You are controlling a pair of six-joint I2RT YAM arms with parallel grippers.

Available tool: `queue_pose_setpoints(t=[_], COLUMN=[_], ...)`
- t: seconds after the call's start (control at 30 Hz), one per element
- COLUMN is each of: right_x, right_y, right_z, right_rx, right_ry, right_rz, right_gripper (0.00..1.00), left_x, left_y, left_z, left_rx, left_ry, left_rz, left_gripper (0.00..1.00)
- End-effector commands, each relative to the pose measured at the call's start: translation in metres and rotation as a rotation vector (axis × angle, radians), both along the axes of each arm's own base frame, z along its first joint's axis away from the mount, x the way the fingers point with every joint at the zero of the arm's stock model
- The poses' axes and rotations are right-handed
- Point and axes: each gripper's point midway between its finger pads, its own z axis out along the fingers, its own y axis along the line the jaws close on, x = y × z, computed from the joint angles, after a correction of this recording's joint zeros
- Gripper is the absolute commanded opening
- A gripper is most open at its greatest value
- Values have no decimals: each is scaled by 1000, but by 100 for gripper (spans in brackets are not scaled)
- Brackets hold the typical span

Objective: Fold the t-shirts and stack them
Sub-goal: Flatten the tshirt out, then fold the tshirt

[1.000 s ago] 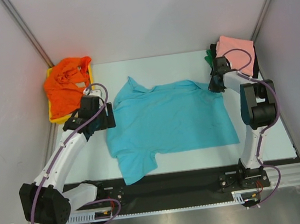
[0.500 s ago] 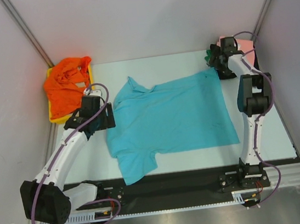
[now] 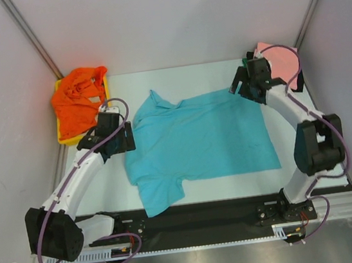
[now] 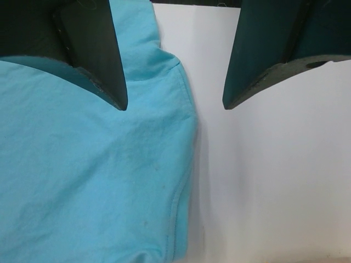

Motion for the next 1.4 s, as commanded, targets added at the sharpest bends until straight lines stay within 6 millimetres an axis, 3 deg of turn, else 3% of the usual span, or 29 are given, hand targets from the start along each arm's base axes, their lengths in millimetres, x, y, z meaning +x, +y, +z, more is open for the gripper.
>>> queue_pose_setpoints(t=[0.0, 0.03, 0.07, 0.13, 0.17, 0.2, 0.23, 0.3, 0.37, 0.53, 0.67, 0.97, 1.1, 1.2, 1.23, 1.3, 1.33, 1.37], right_x=[-42, -55, -81, -108, -115, -145, -154, -179, -192, -208, -224, -232, -232, -234, -233, -236, -240, -241], right_y=[8, 17, 17, 22, 26, 27, 31, 25, 21, 7, -4, -1, -2, -3, -3, -6, -7, -7], right_z=[-4, 5, -23, -22, -22, -55, -41, -57, -51, -43, -48, -54, -54, -56, -56, -59, -63, -65], right_rx=[-14, -4, -5, 82, 128, 154, 201, 197, 205, 181, 150, 163, 155, 155, 155, 149, 142, 145], right_ry=[4, -20, 42, 15, -18, 45, -15, 9, -10, 4, 59, 72, 72, 65, 59, 67, 88, 97], right_rz=[29, 53, 55, 37, 28, 33, 19, -11, -28, -100, -152, -127, -126, -130, -130, -141, -148, -159], right_gripper=[91, 91, 91, 91, 90, 90, 90, 90, 90, 93, 95, 95, 94, 94, 93, 93, 93, 93], left_x=[-8, -13, -23, -40, -55, -71, -80, -109, -133, -176, -203, -213, -212, -206, -204, -197, -190, -185], left_y=[-8, -14, -23, -33, -42, -42, -46, -62, -80, -97, -89, -76, -86, -95, -97, -104, -110, -106], left_z=[10, 15, 6, 8, -4, -10, -10, -24, -27, -60, -92, -138, -151, -154, -153, -143, -131, -126], left_rx=[-38, -84, -133, -194, -211, -201, -224, -235, -262, -297, -298, -288, -342, -406, -421, -445, -454, -423], left_ry=[3, -12, 7, -12, 23, 59, 60, 113, 148, 250, 304, 332, 329, 295, 282, 246, 216, 194], left_rz=[42, 41, 47, 46, 63, 68, 85, 23, -18, -41, 14, 72, 63, 55, 50, 31, 12, 17], left_gripper=[76, 75, 74, 75, 75, 76, 77, 79, 84, 85, 84, 84, 84, 69, 53, 33, 18, 11])
